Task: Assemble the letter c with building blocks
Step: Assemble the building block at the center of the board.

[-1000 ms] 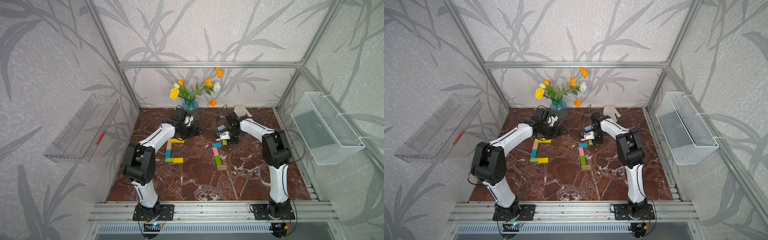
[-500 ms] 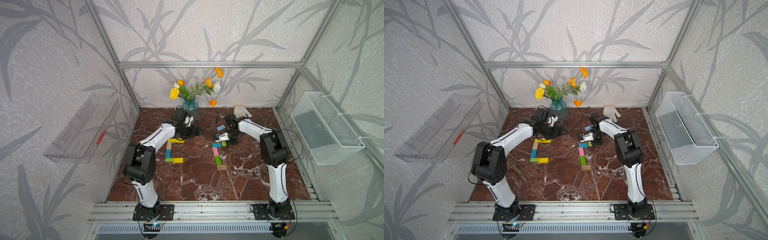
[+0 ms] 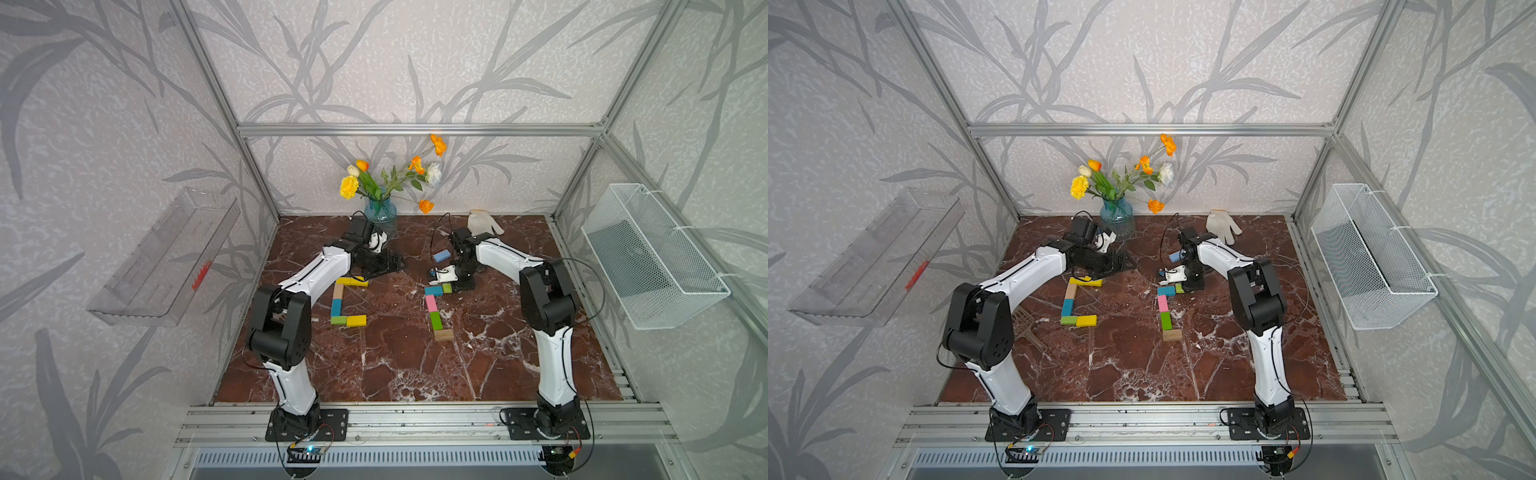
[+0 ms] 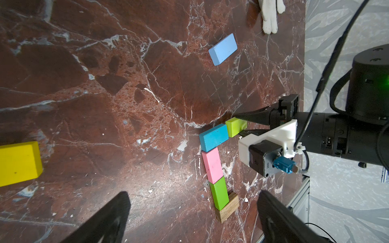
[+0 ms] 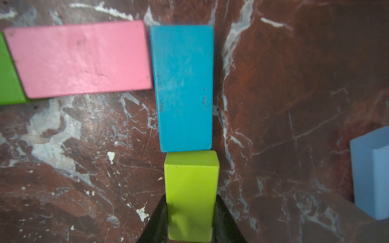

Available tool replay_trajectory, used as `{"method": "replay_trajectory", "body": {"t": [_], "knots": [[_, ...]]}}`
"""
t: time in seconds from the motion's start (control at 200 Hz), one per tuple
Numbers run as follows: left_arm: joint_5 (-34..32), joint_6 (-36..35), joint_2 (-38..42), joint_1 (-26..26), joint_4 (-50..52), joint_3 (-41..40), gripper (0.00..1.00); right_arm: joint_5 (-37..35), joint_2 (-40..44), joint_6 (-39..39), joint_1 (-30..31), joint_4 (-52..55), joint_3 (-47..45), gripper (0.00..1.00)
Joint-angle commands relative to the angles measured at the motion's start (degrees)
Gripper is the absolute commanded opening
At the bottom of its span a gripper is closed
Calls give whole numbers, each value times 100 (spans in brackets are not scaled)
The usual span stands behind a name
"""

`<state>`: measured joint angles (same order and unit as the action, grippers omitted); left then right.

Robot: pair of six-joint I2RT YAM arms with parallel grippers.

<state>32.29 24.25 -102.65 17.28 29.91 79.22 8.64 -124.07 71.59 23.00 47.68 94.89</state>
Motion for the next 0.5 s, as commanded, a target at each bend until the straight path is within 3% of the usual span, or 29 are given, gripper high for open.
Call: {"method": "replay_trajectory", "body": {"t": [0.0, 0.09, 0.17, 0.5], "knots": [[58, 35, -130, -23, 0, 12, 95, 109, 6, -72, 29, -32, 10, 27], [60, 29, -132, -18, -5, 21, 95, 115, 31, -36, 37, -13, -5, 28], [75, 22, -132, -18, -11, 21, 95, 177, 76, -47, 35, -47, -56, 39], [92, 17, -157, -21, -5, 23, 95, 306, 147, -75, 12, -7, -48, 40]]}}
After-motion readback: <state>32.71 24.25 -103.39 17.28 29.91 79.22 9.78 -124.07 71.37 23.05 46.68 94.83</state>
